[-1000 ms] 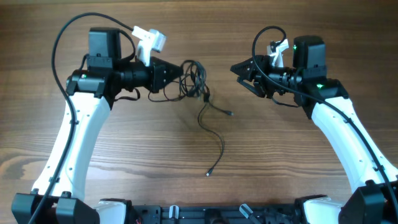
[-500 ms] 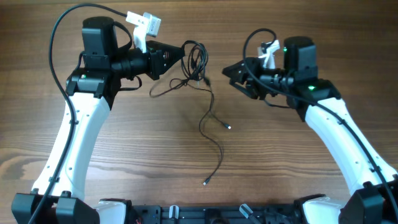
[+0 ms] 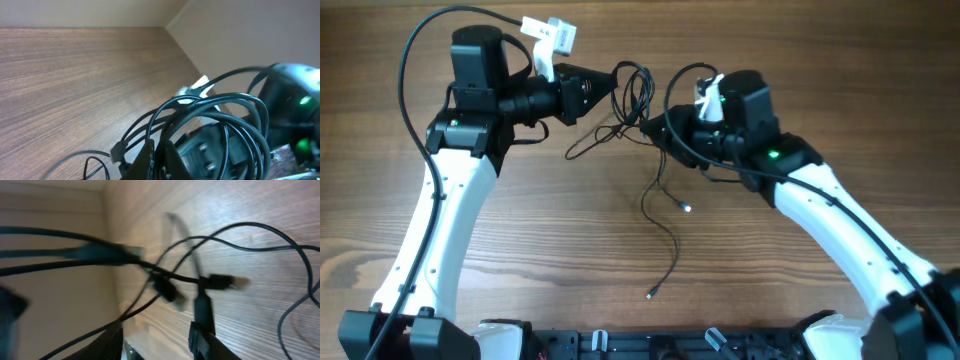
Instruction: Untangle cables
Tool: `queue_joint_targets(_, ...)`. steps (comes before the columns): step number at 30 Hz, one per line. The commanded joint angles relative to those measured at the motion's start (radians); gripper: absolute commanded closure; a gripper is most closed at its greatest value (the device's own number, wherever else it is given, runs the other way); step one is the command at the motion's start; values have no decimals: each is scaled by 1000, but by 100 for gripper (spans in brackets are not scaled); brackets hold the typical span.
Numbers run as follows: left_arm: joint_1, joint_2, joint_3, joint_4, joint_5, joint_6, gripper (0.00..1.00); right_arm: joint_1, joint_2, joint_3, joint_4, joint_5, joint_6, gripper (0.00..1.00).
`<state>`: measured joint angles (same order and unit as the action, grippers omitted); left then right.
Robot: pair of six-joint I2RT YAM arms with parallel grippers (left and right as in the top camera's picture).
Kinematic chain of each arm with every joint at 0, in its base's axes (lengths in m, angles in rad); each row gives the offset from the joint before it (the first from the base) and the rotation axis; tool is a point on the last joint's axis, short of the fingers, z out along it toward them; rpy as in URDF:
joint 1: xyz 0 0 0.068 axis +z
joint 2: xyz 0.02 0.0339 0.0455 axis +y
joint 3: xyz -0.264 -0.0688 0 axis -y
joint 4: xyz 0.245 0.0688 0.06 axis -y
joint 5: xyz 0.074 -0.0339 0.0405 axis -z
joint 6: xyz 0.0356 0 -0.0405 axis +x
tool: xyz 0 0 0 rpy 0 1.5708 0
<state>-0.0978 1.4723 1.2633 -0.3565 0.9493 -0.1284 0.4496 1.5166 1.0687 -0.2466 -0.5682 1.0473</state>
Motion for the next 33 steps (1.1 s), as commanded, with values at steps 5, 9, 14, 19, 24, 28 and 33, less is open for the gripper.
queue_joint_targets(5,39,-13,10,-29,27,-37,96,-4,147,3,-96,196,-27,61)
queue_joint_targets(9,64,-13,10,-82,27,-36,96,-6,155,3,-131,300,-53,61)
queue_joint_targets(14,64,-13,10,-86,55,-37,96,-6,155,3,-125,390,-50,60)
queue_joint_targets(19,63,-13,10,-94,64,-37,96,-6,155,3,-77,252,-55,51)
queue_joint_targets(24,63,-13,10,-96,63,-36,96,-6,155,3,-63,-112,-160,52)
queue_joint_targets(28,63,-13,10,-97,63,-33,95,-6,155,3,-41,-136,-156,52)
queue_joint_targets(33,63,-13,10,-109,64,-33,96,-6,155,3,122,-157,-75,52)
